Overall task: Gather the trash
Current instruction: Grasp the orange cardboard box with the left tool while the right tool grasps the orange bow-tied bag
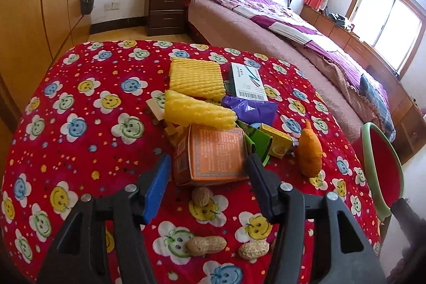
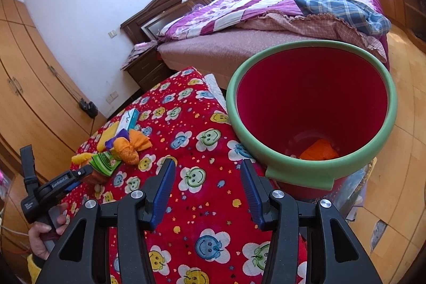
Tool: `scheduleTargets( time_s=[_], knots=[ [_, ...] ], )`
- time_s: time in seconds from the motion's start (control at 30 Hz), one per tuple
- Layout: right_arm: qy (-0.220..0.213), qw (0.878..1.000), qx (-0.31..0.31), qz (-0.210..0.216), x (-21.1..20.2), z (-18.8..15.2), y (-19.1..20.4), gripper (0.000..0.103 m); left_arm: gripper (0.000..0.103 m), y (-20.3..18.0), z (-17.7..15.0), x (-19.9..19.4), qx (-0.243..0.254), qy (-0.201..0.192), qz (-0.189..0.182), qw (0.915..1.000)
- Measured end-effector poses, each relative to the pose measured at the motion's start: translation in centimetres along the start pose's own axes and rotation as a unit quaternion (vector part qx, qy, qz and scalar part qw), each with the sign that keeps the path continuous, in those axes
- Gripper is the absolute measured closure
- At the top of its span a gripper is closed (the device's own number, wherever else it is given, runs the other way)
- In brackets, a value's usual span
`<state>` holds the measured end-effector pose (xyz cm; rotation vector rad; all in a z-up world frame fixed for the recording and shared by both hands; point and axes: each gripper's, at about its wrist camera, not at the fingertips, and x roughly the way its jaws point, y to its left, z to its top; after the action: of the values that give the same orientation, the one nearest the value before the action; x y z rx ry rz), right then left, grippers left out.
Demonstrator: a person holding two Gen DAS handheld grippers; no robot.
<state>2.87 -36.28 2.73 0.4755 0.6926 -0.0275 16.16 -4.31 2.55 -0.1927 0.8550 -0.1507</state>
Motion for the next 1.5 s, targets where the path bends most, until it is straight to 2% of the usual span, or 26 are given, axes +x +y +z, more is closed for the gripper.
scheduleTargets(
  time_s=[0.17,0.27,0.33,0.5,0.67,0.93,1.1,1.17,1.3,1.5],
  knots=[
    [0.010,1.000,-0.003,-0.001,0.5,-0.2,0.3,0.051,0.042,-0.2,0.4,0.9,-0.004,0.000,-0.014,0.9999],
    [0.014,1.000,-0.008,-0.001,0.7,-0.1,0.7,0.051,0.037,-0.2,0.5,1.3,-0.009,0.003,-0.017,0.9998],
    [0.016,1.000,-0.012,0.000,0.9,0.1,1.1,0.051,0.034,0.2,0.7,1.5,-0.022,0.006,-0.016,0.9996],
    [0.017,1.000,-0.026,0.006,1.4,0.4,2.2,0.051,0.034,1.6,1.2,1.9,-0.064,0.008,-0.024,0.9976],
    [0.022,0.999,-0.037,0.009,2.1,0.7,3.2,0.051,0.034,2.2,0.9,2.5,-0.085,0.019,-0.052,0.9948],
    [0.030,0.997,-0.071,0.018,3.5,0.9,5.7,0.051,0.050,1.7,0.9,2.0,-0.074,-0.005,-0.074,0.9945],
    [0.046,0.995,-0.085,0.029,5.0,1.1,7.2,0.051,0.051,2.2,1.2,-0.3,-0.070,-0.027,-0.078,0.9942],
    [0.053,0.994,-0.094,0.036,5.7,1.0,8.1,0.051,0.051,2.5,1.4,-1.3,-0.062,-0.037,-0.067,0.9952],
    [0.064,0.991,-0.112,0.047,7.3,1.0,10.1,0.051,0.051,3.5,1.8,-2.8,-0.050,-0.052,-0.020,0.9972],
    [0.082,0.986,-0.134,0.054,10.2,0.9,12.9,0.051,0.051,5.6,1.2,-3.1,-0.052,-0.064,0.026,0.9963]
  ],
)
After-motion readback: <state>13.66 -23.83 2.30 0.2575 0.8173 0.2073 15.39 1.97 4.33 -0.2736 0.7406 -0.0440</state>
